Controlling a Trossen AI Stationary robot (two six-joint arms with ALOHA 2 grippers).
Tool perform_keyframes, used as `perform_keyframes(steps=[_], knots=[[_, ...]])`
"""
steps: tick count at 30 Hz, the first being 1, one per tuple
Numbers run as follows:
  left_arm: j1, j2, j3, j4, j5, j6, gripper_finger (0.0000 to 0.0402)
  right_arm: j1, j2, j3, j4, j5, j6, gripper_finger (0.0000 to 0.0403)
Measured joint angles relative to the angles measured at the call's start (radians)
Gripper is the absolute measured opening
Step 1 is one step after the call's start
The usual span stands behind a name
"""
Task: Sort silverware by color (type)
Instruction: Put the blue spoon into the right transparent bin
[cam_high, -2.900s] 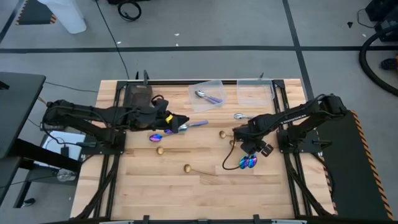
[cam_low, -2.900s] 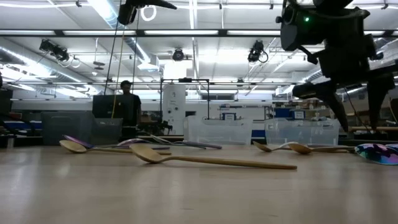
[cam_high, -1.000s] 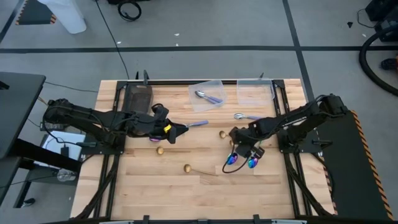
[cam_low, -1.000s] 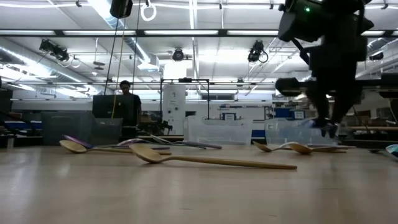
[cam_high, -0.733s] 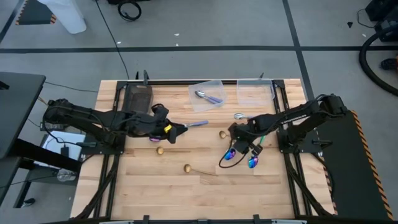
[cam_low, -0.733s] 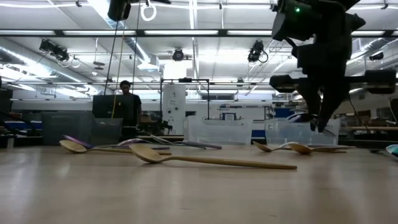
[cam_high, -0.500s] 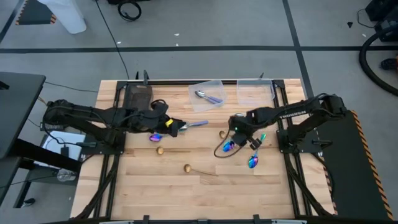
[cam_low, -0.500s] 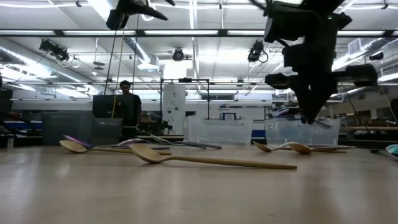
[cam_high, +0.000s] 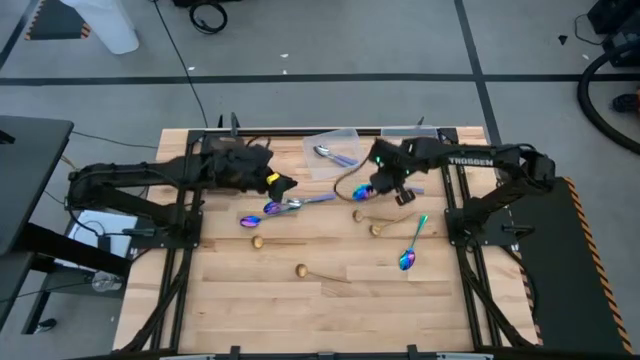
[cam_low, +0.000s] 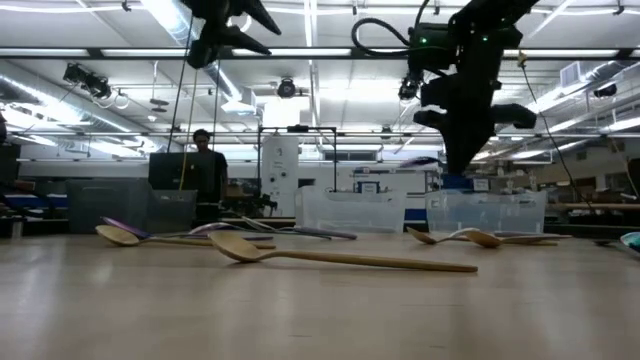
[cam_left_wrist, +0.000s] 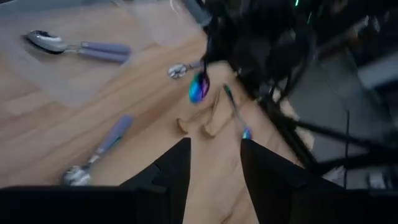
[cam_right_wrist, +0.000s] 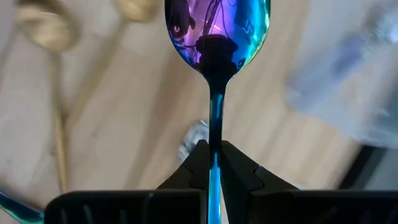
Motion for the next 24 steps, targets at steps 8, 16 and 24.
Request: perform_keyframes(steps=[8,16,24], knots=[[0.237,-0.005,0.0,0.0,0.18,0.256,0.0148,-0.197,-0.001,0.094,-0.048,-0.042,0.016,0.0025],[0.377,-0.017,0.0,-0.003,0.365,0.302,0.0148,-0.359,-0.002,0.109,-0.09,-0.039,-0.098,0.0025],[0.457,-0.017,0.0,-0.001,0.372,0.357,0.0148,-0.443,0.002,0.111,0.024,-0.015,-0.169,0.0025]])
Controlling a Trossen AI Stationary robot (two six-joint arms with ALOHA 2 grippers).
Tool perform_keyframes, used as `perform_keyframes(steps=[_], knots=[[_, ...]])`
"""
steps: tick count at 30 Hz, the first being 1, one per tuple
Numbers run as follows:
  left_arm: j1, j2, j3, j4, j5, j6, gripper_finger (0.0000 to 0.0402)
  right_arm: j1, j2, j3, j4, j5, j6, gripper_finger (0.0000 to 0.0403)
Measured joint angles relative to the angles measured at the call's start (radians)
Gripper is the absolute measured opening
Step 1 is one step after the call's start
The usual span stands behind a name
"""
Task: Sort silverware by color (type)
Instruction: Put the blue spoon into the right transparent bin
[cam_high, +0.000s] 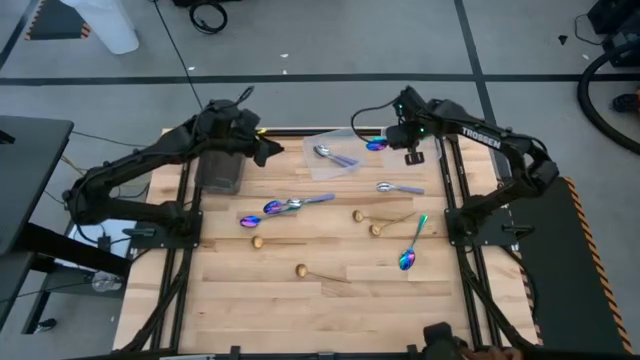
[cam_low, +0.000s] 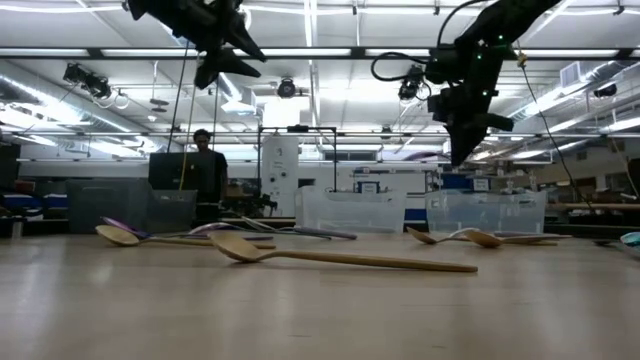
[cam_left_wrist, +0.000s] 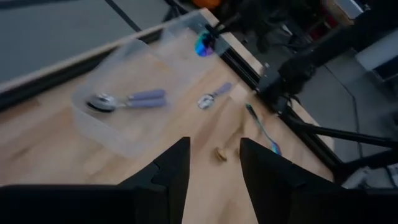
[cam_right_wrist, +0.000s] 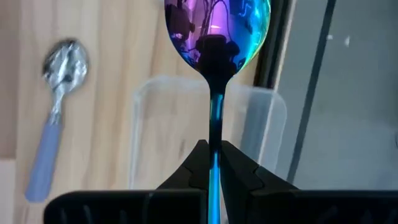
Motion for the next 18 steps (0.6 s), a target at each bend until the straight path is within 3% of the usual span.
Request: perform_keyframes(steps=[3,7,11,14,18], knots=[[0.039,0.0,0.0,0.028,-0.009,0.001,0.0148,-0.015,0.002,0.0,0.069,0.009,0.123,0.0025],[0.084,0.0,0.0,0.099,-0.01,-0.011,0.0148,-0.037,0.006,0.0,0.079,-0.031,0.422,0.0025],[0.123,0.0,0.0,0.165,-0.015,0.038,0.0148,-0.05,0.018,0.0,0.031,0.07,0.683,0.0025],[0.137,0.0,0.0,0.198,-0.043,0.081,0.0148,-0.056,0.027,-0.002,-0.006,0.134,0.773,0.0025],[0.148,0.0,0.0,0.234,-0.065,0.126,0.0148,-0.055,0.048,-0.035,-0.001,0.213,0.761,0.0025]])
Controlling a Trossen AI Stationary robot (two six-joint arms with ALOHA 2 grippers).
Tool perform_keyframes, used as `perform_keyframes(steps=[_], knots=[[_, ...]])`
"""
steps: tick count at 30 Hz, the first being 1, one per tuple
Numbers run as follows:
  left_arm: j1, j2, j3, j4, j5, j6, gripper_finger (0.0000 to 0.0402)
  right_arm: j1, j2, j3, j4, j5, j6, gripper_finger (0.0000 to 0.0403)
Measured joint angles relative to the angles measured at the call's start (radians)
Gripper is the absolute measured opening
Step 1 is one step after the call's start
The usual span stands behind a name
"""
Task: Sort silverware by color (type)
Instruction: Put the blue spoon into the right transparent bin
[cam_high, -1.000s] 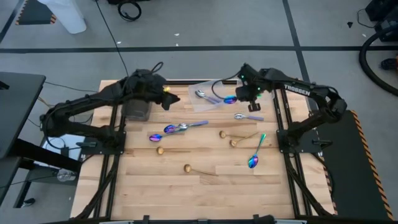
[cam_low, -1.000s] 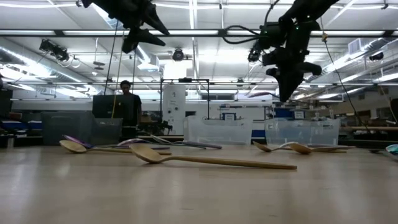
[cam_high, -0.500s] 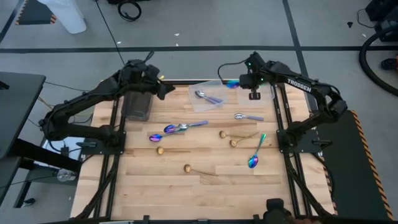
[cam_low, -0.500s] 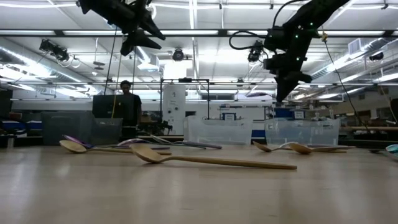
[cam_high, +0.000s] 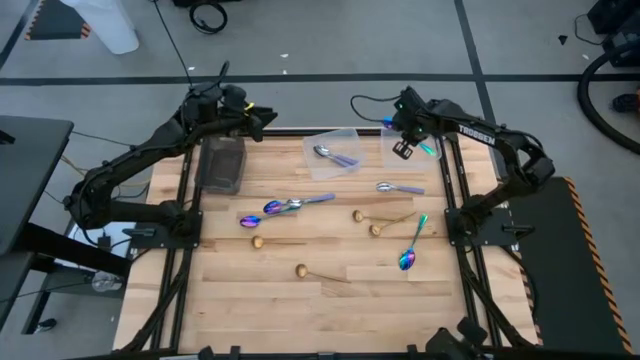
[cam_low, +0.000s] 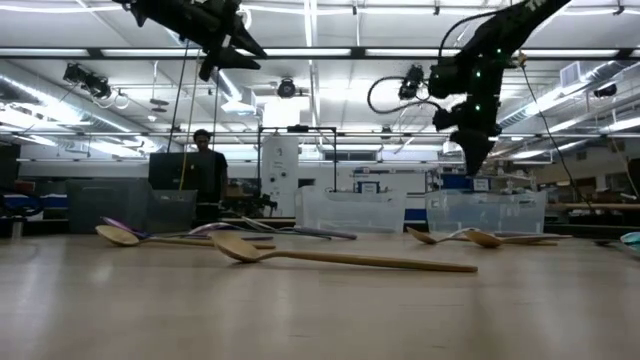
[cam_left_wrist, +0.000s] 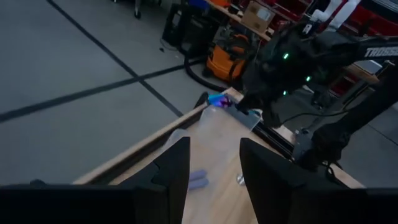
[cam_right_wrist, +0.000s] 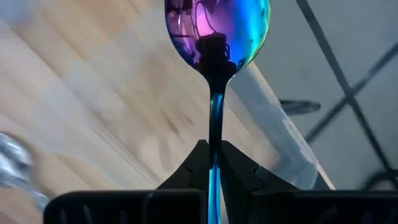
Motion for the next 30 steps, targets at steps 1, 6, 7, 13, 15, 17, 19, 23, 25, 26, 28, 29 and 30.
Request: perform_keyframes(steps=[1,6,7,13,15,17,19,23,25,26,28,29,30], knots=[[0.003,0.0,0.0,0.004,0.0,0.011,0.0148,0.0,0.01,-0.011,-0.001,0.019,-0.018,0.0025],[0.003,0.0,0.0,0.016,-0.006,0.036,0.0148,0.003,0.045,-0.048,-0.014,0.118,-0.116,0.0025],[0.003,0.0,0.0,0.016,-0.006,0.036,0.0148,0.003,0.048,-0.051,-0.027,0.126,-0.123,0.0025],[0.003,0.0,0.0,0.015,-0.006,0.036,0.0148,0.003,0.048,-0.052,-0.049,0.125,-0.16,0.0025],[0.003,0.0,0.0,0.015,-0.006,0.036,0.0148,0.003,0.052,-0.051,-0.034,0.111,-0.199,0.0025],[0.003,0.0,0.0,0.015,-0.006,0.037,0.0148,0.003,0.067,-0.052,-0.013,0.077,-0.268,0.0025],[0.003,0.0,0.0,0.015,-0.006,0.045,0.0148,0.008,0.09,-0.056,0.019,0.075,-0.338,0.0025],[0.003,0.0,0.0,0.015,-0.006,0.066,0.0148,0.018,0.14,-0.056,0.058,0.078,-0.411,0.0025],[0.003,0.0,0.0,0.015,-0.005,0.062,0.0148,0.018,0.161,-0.056,0.07,0.049,-0.397,0.0027],[0.003,0.0,0.0,0.015,-0.005,0.056,0.0148,0.018,0.171,-0.056,0.072,0.026,-0.396,0.0028],[0.0,0.0,0.0,0.014,-0.005,0.033,0.0148,0.027,0.183,-0.056,0.072,-0.001,-0.394,0.0029],[-0.004,0.0,0.0,0.013,-0.005,0.024,0.0148,0.034,0.186,-0.056,0.072,-0.007,-0.391,0.0029],[-0.007,0.0,0.0,0.01,-0.005,0.012,0.0148,0.038,0.188,-0.056,0.071,-0.014,-0.383,0.0029]])
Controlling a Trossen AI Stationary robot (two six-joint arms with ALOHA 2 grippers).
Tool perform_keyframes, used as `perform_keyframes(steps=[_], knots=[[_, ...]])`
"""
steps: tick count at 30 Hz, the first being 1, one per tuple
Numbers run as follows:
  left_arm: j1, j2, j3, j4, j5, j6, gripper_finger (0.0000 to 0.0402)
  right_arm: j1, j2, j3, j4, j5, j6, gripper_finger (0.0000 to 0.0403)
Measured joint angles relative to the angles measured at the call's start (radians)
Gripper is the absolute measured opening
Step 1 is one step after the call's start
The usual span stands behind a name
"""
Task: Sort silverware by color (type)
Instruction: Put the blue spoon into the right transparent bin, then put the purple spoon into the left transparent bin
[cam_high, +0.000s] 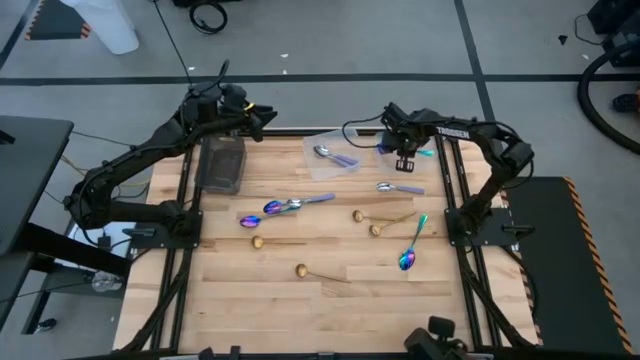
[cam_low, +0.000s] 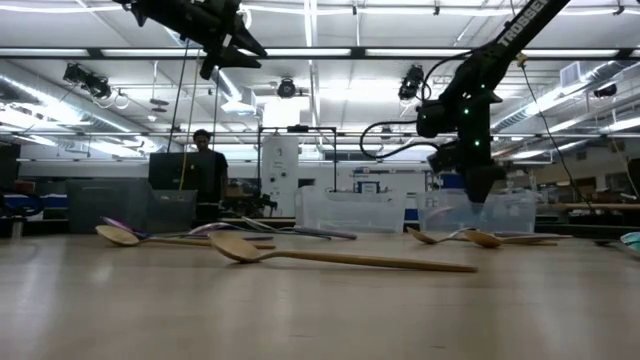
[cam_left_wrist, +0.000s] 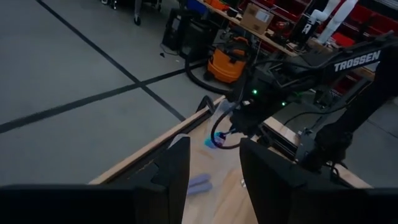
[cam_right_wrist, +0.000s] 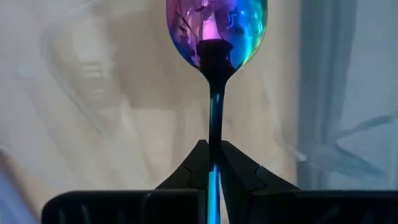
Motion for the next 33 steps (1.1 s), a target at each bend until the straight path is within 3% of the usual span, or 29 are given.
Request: perform_keyframes(steps=[11,19,29,33], knots=[[-0.027,0.001,0.0,0.0,0.0,-0.003,0.0148,0.009,0.0,0.0,0.048,-0.112,0.016,0.0036],[-0.027,0.001,0.0,0.0,0.0,-0.003,0.0148,0.009,0.0,0.0,0.045,-0.159,0.016,0.0071],[-0.026,0.001,0.0,0.001,0.0,-0.003,0.0148,0.009,0.0,0.0,0.07,-0.125,0.01,0.0137],[-0.027,0.001,0.0,0.001,0.0,-0.003,0.0148,0.012,-0.002,0.056,-0.042,-0.07,0.021,0.0143]])
